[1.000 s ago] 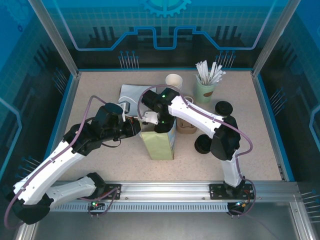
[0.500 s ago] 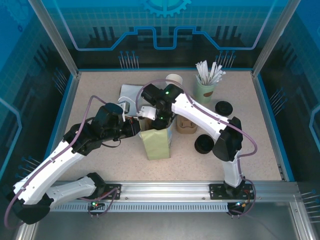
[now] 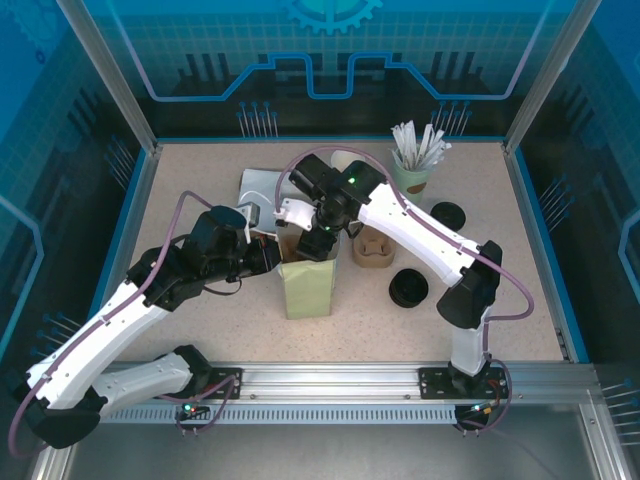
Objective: Pack the takeout coffee
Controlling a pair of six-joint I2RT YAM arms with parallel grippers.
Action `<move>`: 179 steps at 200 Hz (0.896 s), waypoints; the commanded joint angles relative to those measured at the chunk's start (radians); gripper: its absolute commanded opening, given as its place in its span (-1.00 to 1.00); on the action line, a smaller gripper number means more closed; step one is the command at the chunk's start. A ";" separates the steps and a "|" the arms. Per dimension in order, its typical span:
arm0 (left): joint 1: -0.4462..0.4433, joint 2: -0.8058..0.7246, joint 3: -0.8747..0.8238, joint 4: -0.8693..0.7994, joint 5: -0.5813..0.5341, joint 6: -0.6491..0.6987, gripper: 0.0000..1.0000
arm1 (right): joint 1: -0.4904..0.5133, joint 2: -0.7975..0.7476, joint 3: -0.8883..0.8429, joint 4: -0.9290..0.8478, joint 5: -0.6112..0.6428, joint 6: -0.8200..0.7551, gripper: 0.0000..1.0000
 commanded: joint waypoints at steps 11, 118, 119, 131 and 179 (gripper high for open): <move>0.001 -0.017 -0.020 -0.004 -0.020 0.002 -0.83 | -0.010 -0.020 -0.018 0.024 -0.033 0.027 0.34; 0.002 -0.043 -0.074 -0.013 -0.070 -0.007 -0.82 | -0.011 -0.030 -0.049 0.062 -0.067 0.044 0.12; 0.001 -0.044 -0.075 -0.013 -0.071 -0.008 -0.82 | -0.011 -0.030 -0.049 0.062 -0.067 0.045 0.11; 0.001 -0.050 -0.078 -0.017 -0.077 -0.009 -0.82 | -0.011 -0.030 -0.053 0.072 -0.072 0.051 0.08; 0.003 -0.068 -0.086 -0.016 -0.090 -0.011 -0.75 | -0.011 -0.028 -0.055 0.096 -0.094 0.071 -0.06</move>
